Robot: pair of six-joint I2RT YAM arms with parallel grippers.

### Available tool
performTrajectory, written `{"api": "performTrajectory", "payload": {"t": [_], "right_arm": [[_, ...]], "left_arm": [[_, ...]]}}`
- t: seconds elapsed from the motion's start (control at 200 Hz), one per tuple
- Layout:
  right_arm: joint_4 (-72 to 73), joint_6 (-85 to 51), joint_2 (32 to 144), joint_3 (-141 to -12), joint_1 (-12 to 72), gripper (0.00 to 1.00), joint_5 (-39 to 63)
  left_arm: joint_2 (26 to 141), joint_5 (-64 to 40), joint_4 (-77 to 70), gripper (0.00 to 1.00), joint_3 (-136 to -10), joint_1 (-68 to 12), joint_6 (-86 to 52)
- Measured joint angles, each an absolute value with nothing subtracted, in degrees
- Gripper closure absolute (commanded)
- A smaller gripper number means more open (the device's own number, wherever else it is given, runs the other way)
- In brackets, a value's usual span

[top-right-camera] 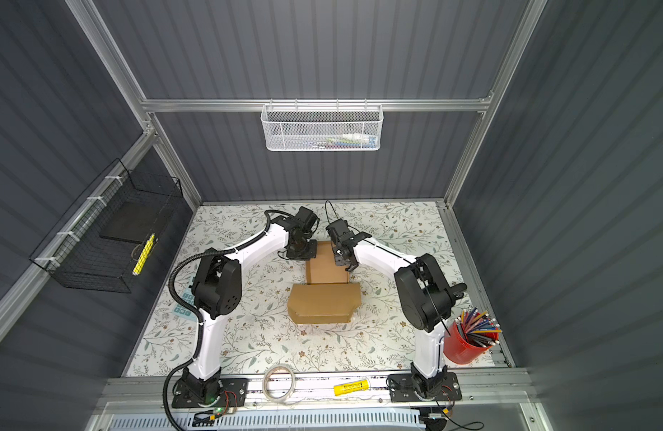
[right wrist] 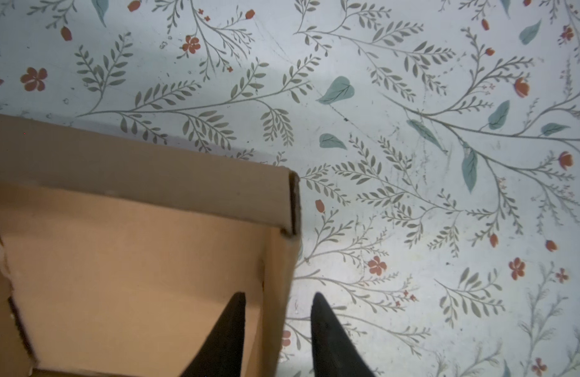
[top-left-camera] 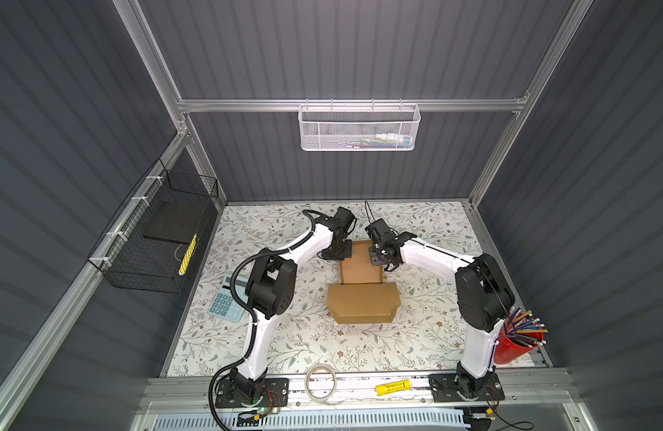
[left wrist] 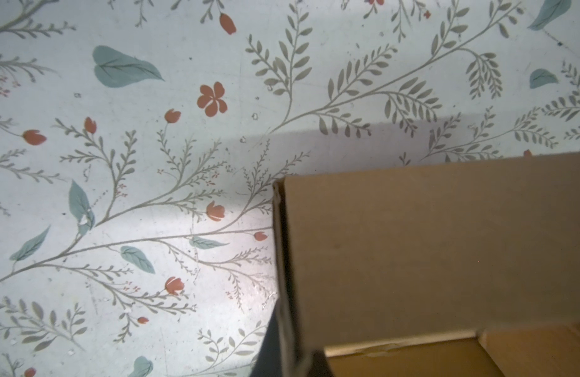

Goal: Assemble paper box
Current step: Fold the bottom flaps of a flat cardboard box at the center of the table, then place the paper box at the center of the table.

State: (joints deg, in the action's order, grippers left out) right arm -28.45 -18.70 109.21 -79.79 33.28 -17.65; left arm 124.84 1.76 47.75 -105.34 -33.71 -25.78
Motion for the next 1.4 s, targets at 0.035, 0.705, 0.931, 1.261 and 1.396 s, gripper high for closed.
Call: {"api": "performTrajectory", "payload": {"t": [0.035,0.705,0.931,1.261,1.396], "right_arm": [[-28.4,-18.9,108.84,-79.7,33.28,0.59,-17.32],[-28.34,-19.97,100.92,-78.02,31.44,0.57,-13.08],[-27.55,-20.4,96.23,-77.03,30.11,0.55,-11.14],[-26.81,-20.21,95.72,-74.24,30.04,0.46,-7.16],[-26.26,-19.9,95.74,-74.26,30.04,0.43,-5.85]], "left_arm": [[124.84,1.76,47.75,1.0,-105.34,-33.71,-25.87],[124.84,1.96,47.79,1.0,-105.32,-33.71,-26.11],[124.86,1.96,47.92,1.0,-105.43,-33.71,-26.02],[125.34,3.01,49.54,1.0,-106.83,-33.71,-24.53],[125.43,3.27,50.0,0.98,-106.98,-33.71,-24.14]]}}
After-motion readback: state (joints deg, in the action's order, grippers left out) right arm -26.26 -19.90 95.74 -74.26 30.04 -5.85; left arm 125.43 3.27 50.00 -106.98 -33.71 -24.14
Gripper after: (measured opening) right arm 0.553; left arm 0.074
